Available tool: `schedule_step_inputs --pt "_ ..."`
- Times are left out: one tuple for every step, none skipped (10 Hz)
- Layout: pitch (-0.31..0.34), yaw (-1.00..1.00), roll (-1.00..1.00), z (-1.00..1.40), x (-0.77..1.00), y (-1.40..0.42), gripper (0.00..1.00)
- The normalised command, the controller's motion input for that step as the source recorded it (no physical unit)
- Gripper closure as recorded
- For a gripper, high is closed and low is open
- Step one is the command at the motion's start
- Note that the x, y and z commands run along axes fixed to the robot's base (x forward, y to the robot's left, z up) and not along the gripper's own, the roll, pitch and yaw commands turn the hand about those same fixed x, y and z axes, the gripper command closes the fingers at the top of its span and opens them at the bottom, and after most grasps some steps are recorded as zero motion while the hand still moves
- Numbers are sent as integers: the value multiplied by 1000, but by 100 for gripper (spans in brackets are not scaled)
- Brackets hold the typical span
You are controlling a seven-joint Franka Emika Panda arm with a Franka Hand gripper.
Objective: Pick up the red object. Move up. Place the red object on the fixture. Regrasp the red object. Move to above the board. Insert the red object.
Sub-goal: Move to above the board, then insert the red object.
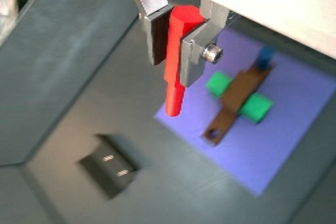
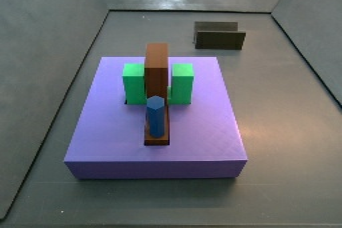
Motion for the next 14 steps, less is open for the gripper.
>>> schedule_step_inputs --pt "104 6 -1000 21 -101 -80 100" --pt "82 17 -1000 21 -117 -51 100" --pt "64 17 -1000 5 -107 -17 100" --pt "35 21 -970 7 -84 22 100" --pt "16 15 -817 9 -74 25 100" --pt "-11 4 -508 -6 -59 24 100" --pt "-25 1 -313 -2 -44 14 100" --pt "-3 0 0 -29 0 0 100" --pt "-77 0 -74 -223 -34 71 100" --pt "-113 -74 -227 -474 -17 354 100" --pt "-106 -166 -344 -449 0 560 100" --pt "-123 -151 -380 -374 0 557 100" --pt "-141 -129 -406 -323 0 520 100" --pt "-149 -80 -436 -283 23 483 100"
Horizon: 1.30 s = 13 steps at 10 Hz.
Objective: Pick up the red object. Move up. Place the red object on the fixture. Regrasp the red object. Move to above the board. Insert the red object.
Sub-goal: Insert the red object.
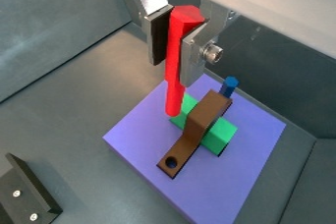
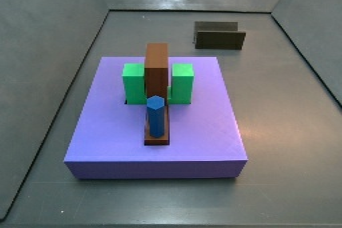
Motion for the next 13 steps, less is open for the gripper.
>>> schedule_step_inputs --pt "-156 -63 -461 -237 37 443 100" --pt "-194 -77 -414 -309 3 349 100" --pt "-209 -46 -310 -471 0 177 100" --pt "-264 0 -124 -651 -111 0 100" --pt "-264 0 -57 -706 -183 -11 100" --pt "-263 23 -51 -703 -143 -60 100" --pt "-269 109 -37 -706 -6 -29 100" --pt "-259 157 -6 -714 0 -43 100" --pt "-247 114 0 -571 0 -151 100" --pt "-180 111 0 -540 0 -157 100" --pt "-84 109 44 -500 0 -146 100" --pt "3 49 76 -389 0 -91 100" --pt "43 0 39 -263 0 -3 100"
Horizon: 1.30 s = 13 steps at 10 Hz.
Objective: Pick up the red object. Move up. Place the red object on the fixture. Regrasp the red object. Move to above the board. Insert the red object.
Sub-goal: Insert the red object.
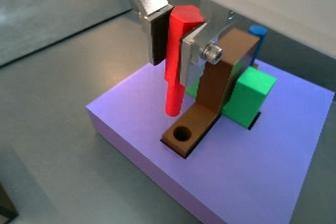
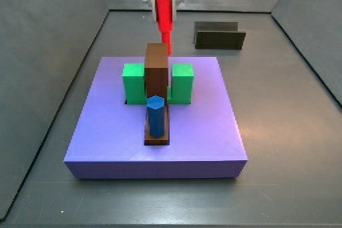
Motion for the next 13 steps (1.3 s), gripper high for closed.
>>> schedule_step_inputs --pt "23 0 67 -191 0 0 100" --pt "27 0 123 -220 0 0 100" --pt "70 0 144 -229 0 0 100" --pt "111 0 149 -197 0 -20 100" --pt "121 -3 143 -143 0 -20 100" --pt "129 -31 136 -126 0 -51 100" --pt "103 -34 121 -120 0 -49 100" --pt "89 -31 116 -97 -23 -37 100" --pt "84 -43 96 -83 -71 -17 100" --pt "90 -51 84 -69 -74 0 100" --pt "84 -63 64 -57 -114 0 100" --pt "83 -43 47 -43 -57 0 100" --pt "51 0 29 -37 0 0 100"
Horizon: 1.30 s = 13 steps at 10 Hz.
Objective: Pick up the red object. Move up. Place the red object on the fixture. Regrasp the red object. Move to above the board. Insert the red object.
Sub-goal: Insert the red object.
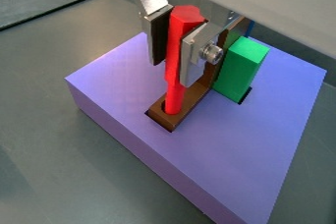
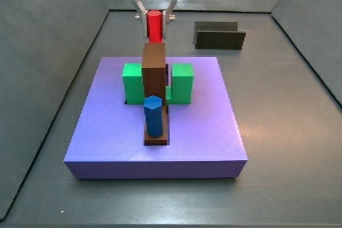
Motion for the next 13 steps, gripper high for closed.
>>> schedule_step_inputs --pt "49 0 83 -157 34 0 100" --pt "76 69 134 -220 114 0 100" --pt "96 83 163 -200 123 60 100" --pt "90 89 180 -180 66 54 100" --pt "49 57 183 -186 0 0 100" --pt "17 43 183 -226 0 -40 100" --pt "0 49 184 -289 0 -89 100" --pt "0 49 179 -417 49 -97 100" --pt "0 43 164 -491 51 -71 100" --pt "0 40 161 -497 80 -31 100" --pt "3 17 137 -526 151 0 100" --pt "77 0 81 -514 317 23 100" --pt "130 0 31 -277 334 86 100"
